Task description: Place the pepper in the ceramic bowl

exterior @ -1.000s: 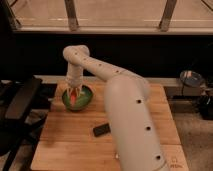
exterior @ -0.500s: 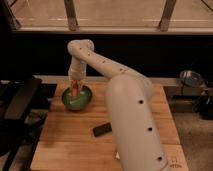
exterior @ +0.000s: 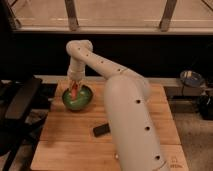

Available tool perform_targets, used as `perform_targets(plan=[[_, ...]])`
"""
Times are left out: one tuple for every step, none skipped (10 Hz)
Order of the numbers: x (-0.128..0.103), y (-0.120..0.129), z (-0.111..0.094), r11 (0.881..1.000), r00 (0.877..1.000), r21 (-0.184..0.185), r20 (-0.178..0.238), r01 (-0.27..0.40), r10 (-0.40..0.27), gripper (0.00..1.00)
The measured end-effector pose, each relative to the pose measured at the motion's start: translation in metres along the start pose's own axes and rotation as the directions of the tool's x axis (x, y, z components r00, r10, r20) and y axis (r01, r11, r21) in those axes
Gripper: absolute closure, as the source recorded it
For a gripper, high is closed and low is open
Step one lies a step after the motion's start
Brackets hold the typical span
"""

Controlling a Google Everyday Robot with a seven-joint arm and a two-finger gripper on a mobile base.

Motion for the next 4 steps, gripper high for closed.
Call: perform_targets(plan=[[0.0000, -0.0022, 0.0011, 1.000, 1.000, 0.000, 0.001, 0.003, -0.003, 0.34], [-0.0001, -0.0052, 0.0024, 1.000, 1.000, -0.001, 0.003, 0.007, -0.007, 0.34], [0.0004, -0.0049, 0.0018, 1.000, 1.000, -0.001, 0.002, 0.006, -0.006, 0.34], [0.0011, -0.0020, 0.0004, 1.000, 1.000, -0.001, 0.000, 0.003, -0.003, 0.34]])
